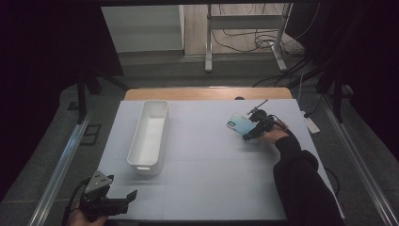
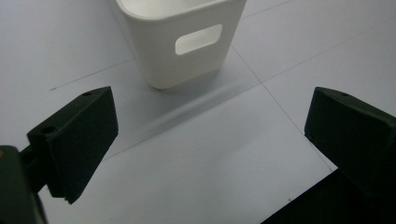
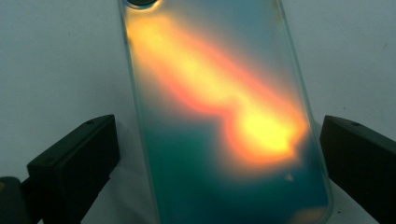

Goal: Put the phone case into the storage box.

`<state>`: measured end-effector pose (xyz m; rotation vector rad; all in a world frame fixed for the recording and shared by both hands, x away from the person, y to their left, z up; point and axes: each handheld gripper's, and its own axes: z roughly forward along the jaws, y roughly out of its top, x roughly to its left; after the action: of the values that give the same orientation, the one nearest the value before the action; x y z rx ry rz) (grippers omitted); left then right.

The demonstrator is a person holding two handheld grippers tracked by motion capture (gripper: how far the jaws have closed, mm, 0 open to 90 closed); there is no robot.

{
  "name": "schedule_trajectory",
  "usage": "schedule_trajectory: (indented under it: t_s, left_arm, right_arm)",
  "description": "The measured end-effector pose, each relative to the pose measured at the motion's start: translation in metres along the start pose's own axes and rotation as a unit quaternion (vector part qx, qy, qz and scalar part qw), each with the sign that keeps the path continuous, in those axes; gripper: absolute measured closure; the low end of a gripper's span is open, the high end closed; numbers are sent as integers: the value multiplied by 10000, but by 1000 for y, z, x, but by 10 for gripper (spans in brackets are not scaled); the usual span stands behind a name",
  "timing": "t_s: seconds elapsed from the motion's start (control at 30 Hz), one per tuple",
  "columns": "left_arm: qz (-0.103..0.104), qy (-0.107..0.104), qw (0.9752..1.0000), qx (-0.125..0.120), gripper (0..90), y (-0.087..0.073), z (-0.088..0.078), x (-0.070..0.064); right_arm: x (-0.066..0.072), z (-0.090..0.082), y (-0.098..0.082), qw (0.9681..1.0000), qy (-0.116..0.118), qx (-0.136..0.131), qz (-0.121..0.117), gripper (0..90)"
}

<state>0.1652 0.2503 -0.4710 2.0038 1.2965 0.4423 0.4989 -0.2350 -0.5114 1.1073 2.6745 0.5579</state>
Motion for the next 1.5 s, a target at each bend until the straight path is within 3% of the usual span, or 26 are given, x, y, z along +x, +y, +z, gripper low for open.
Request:
schedule_trajectory:
  t_s: [0.2,0.3,0.43,0.83,1.5]
  left_arm:
    - [5,4,10000,9,34,0,0,0]
    - [13,4,10000,10,34,0,0,0]
    - [21,9,10000,9,34,0,0,0]
    - [1,9,10000,3,34,0,0,0]
    - [-6,54,10000,18,33,0,0,-1]
  right_arm:
    - [-2,0,0,10000,-39,-37,38,25]
    - [0,-4,0,10000,-13,-50,14,116]
    - [2,-7,-1,10000,-10,-34,-30,159]
    - [6,-9,0,9998,-58,110,168,171]
    - [6,-28,-12,9986,74,-446,270,172]
